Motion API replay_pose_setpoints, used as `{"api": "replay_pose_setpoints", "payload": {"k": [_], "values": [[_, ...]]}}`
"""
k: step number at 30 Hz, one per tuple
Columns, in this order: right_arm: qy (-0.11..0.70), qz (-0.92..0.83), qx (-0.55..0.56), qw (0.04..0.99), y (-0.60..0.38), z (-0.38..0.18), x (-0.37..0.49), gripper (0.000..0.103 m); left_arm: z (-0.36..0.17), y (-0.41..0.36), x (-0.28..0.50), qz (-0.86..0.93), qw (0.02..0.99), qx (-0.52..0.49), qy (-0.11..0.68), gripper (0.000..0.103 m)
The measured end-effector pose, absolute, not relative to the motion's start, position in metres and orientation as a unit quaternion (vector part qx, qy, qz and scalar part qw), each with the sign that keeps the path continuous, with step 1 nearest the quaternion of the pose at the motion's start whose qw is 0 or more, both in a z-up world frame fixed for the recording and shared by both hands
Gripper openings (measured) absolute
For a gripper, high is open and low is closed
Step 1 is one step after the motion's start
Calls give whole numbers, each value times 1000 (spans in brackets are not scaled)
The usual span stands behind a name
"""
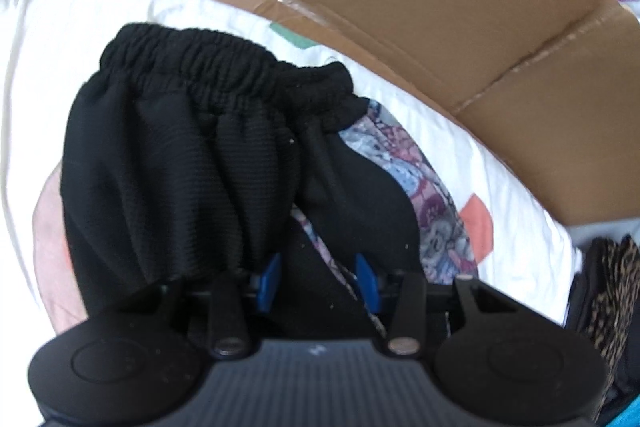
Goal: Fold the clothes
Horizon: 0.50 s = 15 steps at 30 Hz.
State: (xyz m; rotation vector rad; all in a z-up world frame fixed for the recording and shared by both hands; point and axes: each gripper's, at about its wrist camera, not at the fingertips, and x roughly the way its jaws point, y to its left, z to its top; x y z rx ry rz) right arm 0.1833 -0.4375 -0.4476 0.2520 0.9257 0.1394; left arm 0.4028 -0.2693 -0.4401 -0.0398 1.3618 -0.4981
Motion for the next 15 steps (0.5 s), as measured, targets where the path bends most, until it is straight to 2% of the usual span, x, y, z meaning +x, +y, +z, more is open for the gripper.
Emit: {"api": "replay_pose_setpoints", "payload": {"k": [6,12,13,14,15], "values": [[448,84,114,883,-441,-453,180,30,-447,-279,408,-200,749,-29,631,43],[442,90,109,886,-443,-454,176,27,-447,-278,411,-186,751,-18,634,19],[441,90,108,886,-443,-454,175,21,-446,-276,411,-186,750,-20,635,13],[441,91,107,887,-444,-454,175,8,-445,-275,411,-187,749,-22,636,5],[439,91,106,888,-444,-454,174,5,-443,-274,411,-188,748,-26,636,4]]}}
